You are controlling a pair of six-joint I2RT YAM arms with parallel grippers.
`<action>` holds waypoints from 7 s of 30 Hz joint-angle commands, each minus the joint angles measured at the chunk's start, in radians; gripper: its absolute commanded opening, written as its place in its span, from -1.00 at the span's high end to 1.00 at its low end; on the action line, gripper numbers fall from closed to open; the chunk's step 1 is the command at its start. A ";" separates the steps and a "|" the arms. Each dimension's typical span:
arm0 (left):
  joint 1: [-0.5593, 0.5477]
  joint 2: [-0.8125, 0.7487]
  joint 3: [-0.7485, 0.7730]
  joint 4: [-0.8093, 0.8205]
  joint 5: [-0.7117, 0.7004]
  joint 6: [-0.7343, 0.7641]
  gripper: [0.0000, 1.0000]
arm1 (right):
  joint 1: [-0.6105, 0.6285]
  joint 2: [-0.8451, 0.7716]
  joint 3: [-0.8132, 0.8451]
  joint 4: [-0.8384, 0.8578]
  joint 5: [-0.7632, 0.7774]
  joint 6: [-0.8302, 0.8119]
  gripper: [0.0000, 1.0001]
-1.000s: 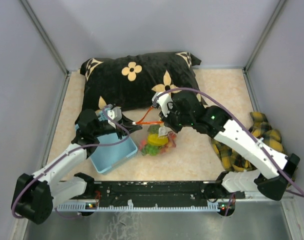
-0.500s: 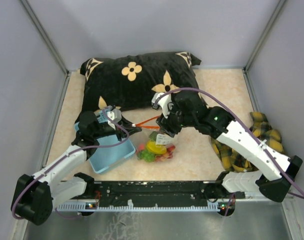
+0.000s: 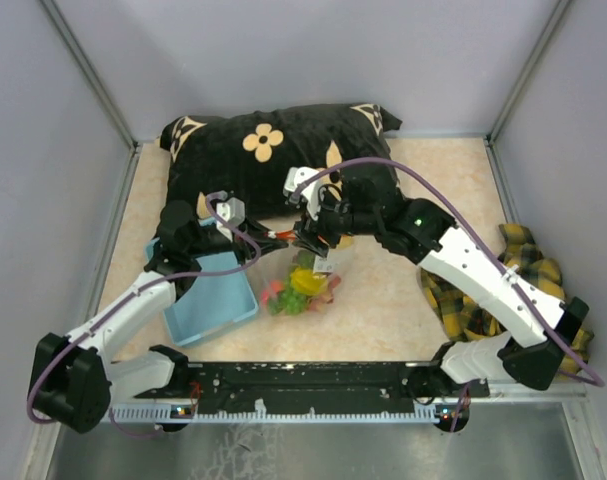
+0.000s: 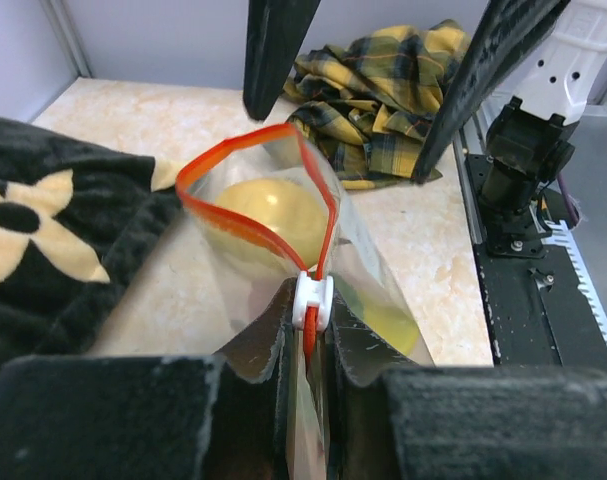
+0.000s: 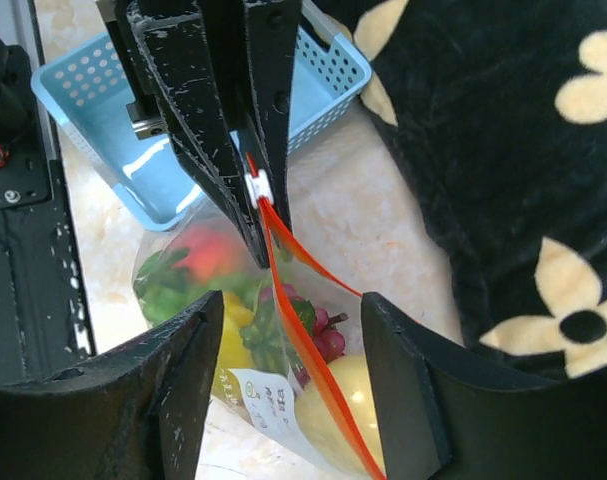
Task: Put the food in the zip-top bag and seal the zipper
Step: Zip the zipper food storage bag at the center of the board.
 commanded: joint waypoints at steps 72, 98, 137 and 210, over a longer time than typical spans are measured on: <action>-0.036 -0.013 0.017 -0.253 -0.022 0.139 0.98 | -0.028 0.144 -0.026 0.156 -0.279 -0.225 0.88; -0.038 -0.051 0.016 -0.235 0.016 0.136 0.98 | -0.036 0.196 -0.011 0.111 -0.281 -0.251 1.00; -0.019 0.009 0.012 -0.131 -0.253 0.112 0.99 | -0.168 -0.149 -0.202 0.011 0.062 -0.156 1.00; 0.033 -0.317 0.144 -0.646 -0.896 -0.346 -0.74 | -0.168 -0.542 -0.471 0.067 0.472 0.317 -0.35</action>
